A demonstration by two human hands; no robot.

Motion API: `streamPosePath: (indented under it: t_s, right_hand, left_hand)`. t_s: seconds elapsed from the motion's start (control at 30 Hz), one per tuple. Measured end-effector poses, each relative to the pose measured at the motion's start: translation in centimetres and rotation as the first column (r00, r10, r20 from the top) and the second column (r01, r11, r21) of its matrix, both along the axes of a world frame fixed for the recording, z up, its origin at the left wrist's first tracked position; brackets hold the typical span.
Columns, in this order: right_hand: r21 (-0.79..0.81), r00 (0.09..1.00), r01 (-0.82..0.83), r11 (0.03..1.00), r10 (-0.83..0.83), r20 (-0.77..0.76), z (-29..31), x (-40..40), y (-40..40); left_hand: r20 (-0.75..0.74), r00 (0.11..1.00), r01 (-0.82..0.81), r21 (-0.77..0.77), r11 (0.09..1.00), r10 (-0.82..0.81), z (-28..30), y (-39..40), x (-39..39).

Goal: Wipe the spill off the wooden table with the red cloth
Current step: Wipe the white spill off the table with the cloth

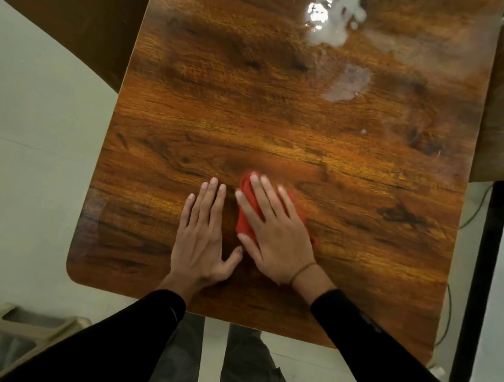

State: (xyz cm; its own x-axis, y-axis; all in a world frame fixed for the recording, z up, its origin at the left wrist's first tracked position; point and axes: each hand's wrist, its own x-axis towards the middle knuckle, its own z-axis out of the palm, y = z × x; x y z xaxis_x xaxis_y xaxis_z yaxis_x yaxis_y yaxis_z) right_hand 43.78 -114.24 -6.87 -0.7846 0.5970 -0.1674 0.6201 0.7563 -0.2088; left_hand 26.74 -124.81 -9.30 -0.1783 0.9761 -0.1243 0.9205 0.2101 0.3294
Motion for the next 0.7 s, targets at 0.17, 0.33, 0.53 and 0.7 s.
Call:
streamPosePath:
  t_s: [0.17, 0.33, 0.53, 0.7]
  right_hand:
    - [0.018, 0.997, 0.020, 1.000, -0.021, 0.073, -0.4, 7.8, -0.6]
    - [0.050, 0.957, 0.279, 0.959, -0.282, 0.062, -0.9, 8.2, 4.1]
    - [0.068, 0.888, 0.456, 0.887, -0.459, 0.037, -1.0, 0.6, 8.4]
    - [0.050, 0.949, 0.314, 0.948, -0.315, 0.002, -1.2, -4.2, 6.7]
  left_hand:
    - [0.016, 1.000, -0.008, -0.035, 0.999, 0.009, 0.3, 0.2, 0.1]
    - [0.013, 1.000, -0.004, -0.042, 0.999, 0.005, 0.4, 0.3, 0.0]
    - [0.021, 1.000, -0.003, -0.038, 0.999, 0.004, 0.4, 0.2, 0.0]
    - [0.047, 0.999, -0.001, -0.031, 1.000, 0.003, 0.5, 0.2, 0.0]
